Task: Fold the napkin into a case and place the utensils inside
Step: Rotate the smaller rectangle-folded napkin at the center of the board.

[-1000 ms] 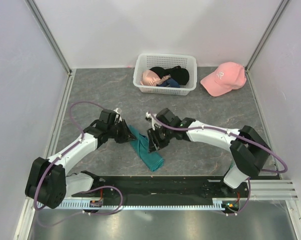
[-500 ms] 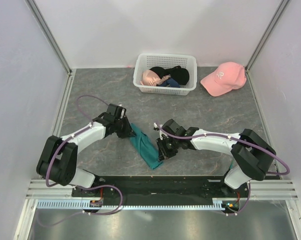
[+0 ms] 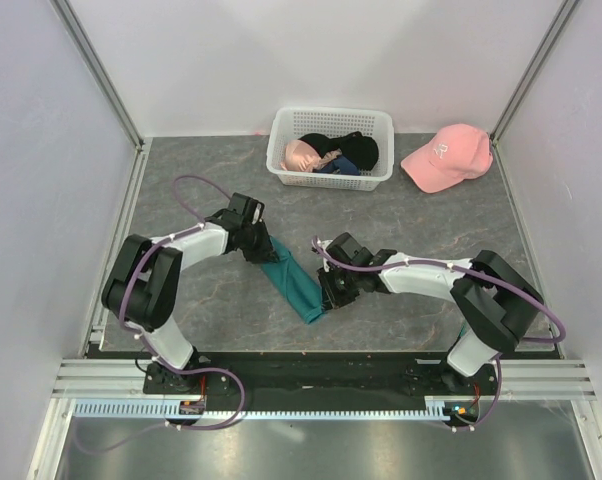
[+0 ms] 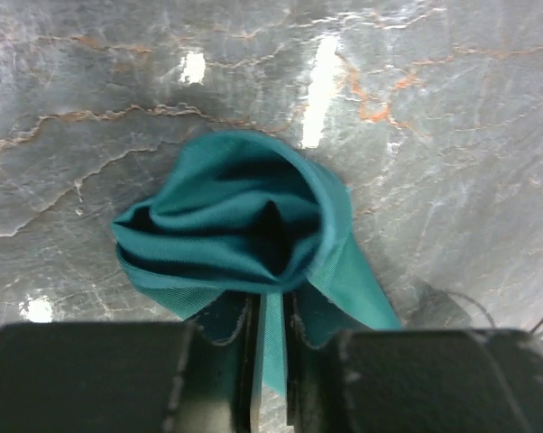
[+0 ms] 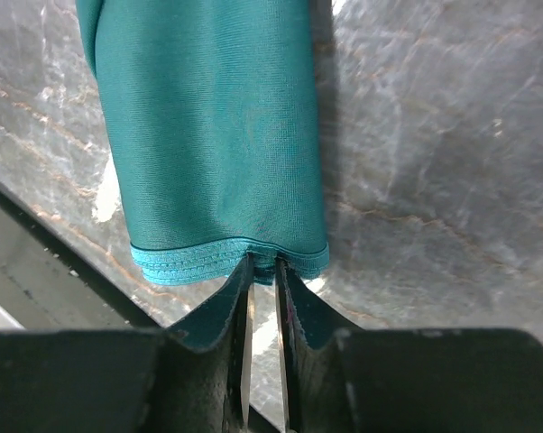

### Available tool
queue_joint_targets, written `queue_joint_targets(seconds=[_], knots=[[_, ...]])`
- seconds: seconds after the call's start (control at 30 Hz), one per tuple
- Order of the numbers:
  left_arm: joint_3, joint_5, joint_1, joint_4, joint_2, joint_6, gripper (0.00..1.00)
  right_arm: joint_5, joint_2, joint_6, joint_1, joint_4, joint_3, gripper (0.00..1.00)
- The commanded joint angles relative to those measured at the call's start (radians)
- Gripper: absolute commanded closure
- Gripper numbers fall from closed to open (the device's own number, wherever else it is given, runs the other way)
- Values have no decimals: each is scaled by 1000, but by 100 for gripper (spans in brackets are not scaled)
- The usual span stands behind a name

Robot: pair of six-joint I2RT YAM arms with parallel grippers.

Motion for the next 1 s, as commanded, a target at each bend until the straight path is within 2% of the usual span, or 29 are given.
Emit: queue_joint_targets(seconds=[0.0, 0.07, 0.23, 0.47, 0.77, 0.97], knots=[[20, 17, 4, 12, -127, 39, 78, 103, -13, -63, -10, -49, 36, 78], [23, 3, 6, -13, -179, 40, 73, 101, -38, -63, -10, -83, 52, 77], [40, -6, 32, -45, -164, 46, 73, 49, -90, -43, -9, -107, 98, 77], [86, -31, 46, -51, -69, 59, 75, -36, -104, -3, 18, -88, 133, 76], [192, -31, 64, 7, 141, 79, 78, -100, -33, 50, 44, 67, 44, 78], [160, -35, 66, -8, 41, 76, 76, -83, -24, 41, 45, 52, 64, 78]])
